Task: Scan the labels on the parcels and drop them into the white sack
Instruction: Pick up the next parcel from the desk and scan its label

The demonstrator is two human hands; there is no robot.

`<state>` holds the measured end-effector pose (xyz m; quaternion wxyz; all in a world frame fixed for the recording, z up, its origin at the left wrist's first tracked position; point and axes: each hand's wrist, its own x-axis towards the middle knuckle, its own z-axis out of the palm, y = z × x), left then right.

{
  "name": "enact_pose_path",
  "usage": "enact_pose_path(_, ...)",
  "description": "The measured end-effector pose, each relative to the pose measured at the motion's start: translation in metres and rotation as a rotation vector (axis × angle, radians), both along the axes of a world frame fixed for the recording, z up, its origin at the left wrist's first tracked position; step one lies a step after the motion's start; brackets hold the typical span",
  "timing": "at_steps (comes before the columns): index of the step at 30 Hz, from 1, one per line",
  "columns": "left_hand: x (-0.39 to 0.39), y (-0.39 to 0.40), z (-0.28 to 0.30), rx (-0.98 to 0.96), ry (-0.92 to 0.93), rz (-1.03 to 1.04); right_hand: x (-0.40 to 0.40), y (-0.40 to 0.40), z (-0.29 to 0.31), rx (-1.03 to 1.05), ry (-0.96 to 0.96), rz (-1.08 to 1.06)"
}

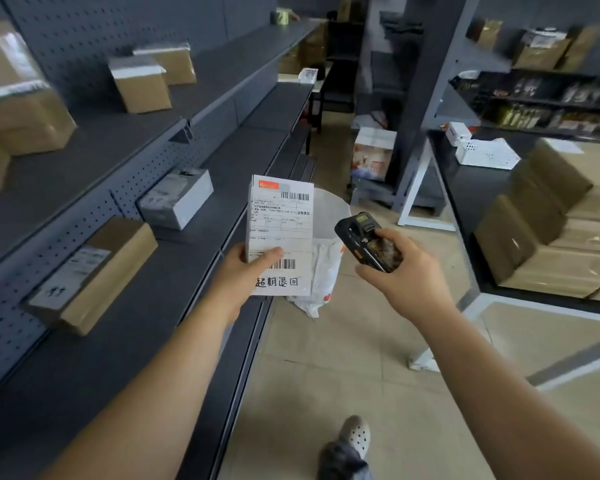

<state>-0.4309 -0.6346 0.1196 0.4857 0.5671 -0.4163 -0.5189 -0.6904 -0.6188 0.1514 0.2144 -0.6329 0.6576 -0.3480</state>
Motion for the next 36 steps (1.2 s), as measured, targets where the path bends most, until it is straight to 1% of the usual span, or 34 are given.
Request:
enact_pose_path(6, -0.022, -0.111, -0.002, -0.014, -0.043, 0.039, -0.023, -0.117, -0.025, 0.005, -0.06, 0.017)
enact_pose_path(11, -0.056, -0.21, 0.005, -0.005, -0.078, 0.029, -0.052, -0.212, -0.032, 0.034, -0.069, 0.027)
enact_pose_path(14, -0.075, -0.264, -0.005, -0.002, -0.109, 0.017, -0.068, -0.262, -0.039, 0.044, -0.06, 0.02)
enact_pose_path(22, -0.103, -0.376, -0.058, 0.154, -0.118, -0.044, -0.089, -0.367, -0.083, 0.147, -0.045, -0.021)
enact_pose_path(28, -0.093, -0.481, -0.11, 0.268, -0.129, -0.097, -0.076, -0.458, -0.125, 0.26, -0.081, -0.078)
enact_pose_path(33, -0.08, -0.567, -0.157, 0.351, -0.179, -0.124, -0.059, -0.542, -0.157, 0.315, -0.036, -0.074)
enact_pose_path(36, -0.078, -0.607, -0.192, 0.393, -0.184, -0.142, -0.051, -0.586, -0.188, 0.359, -0.003, -0.059)
